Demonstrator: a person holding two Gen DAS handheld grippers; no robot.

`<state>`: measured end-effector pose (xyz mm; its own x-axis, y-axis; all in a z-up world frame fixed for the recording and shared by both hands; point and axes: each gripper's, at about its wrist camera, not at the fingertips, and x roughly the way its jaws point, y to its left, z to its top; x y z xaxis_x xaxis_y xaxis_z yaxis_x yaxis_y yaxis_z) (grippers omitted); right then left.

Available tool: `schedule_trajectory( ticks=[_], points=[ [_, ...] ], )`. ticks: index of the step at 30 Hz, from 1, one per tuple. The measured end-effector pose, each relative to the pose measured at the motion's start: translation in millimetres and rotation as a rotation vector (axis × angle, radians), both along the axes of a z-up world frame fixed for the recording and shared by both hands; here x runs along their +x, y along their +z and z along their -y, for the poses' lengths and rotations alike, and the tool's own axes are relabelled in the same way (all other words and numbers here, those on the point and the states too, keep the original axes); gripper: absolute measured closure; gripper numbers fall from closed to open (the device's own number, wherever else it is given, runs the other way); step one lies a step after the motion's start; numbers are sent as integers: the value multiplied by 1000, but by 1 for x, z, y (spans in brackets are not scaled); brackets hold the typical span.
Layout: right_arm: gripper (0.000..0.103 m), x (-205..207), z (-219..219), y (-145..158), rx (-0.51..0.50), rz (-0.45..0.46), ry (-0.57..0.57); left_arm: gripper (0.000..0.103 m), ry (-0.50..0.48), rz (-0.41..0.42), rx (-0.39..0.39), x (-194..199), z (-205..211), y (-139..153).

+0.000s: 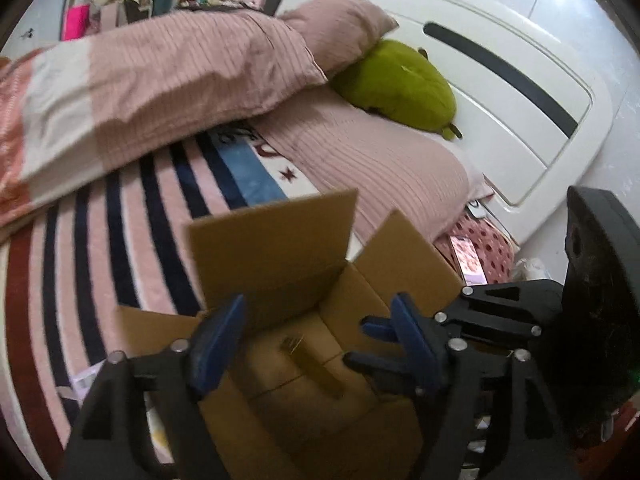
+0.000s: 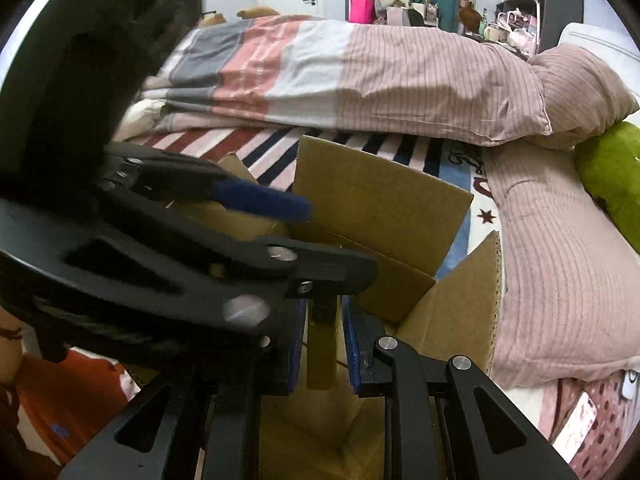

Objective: Organize rigid objects
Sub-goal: 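Carry the gold lipstick into the cardboard box and open the right gripper, then move the right gripper back to the items and grasp the white tape roll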

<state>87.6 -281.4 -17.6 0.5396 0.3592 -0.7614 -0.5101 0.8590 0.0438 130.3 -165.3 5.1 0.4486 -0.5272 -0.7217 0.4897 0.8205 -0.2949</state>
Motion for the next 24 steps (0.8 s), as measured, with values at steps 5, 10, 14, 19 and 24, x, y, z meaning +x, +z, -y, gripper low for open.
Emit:
schedule_trajectory(
  ticks=[5,10,14,19,24],
  points=[
    [74,-6,-8,5,-26,5,-2,23,64,78,4,-19,-34,20],
    [39,-20,-29,19,-12,50,26,21,159,164,31,-47,-86,34],
    [14,-39,-57,35,-1,142,69,17,239,211,46,-70,-133,34],
    [0,-60,-108,45,48,218,199,16,353,233,43,-98,-199,17],
    [0,-66,-167,34,33,195,288,15,454,217,62,-113,-253,-15]
  ],
)
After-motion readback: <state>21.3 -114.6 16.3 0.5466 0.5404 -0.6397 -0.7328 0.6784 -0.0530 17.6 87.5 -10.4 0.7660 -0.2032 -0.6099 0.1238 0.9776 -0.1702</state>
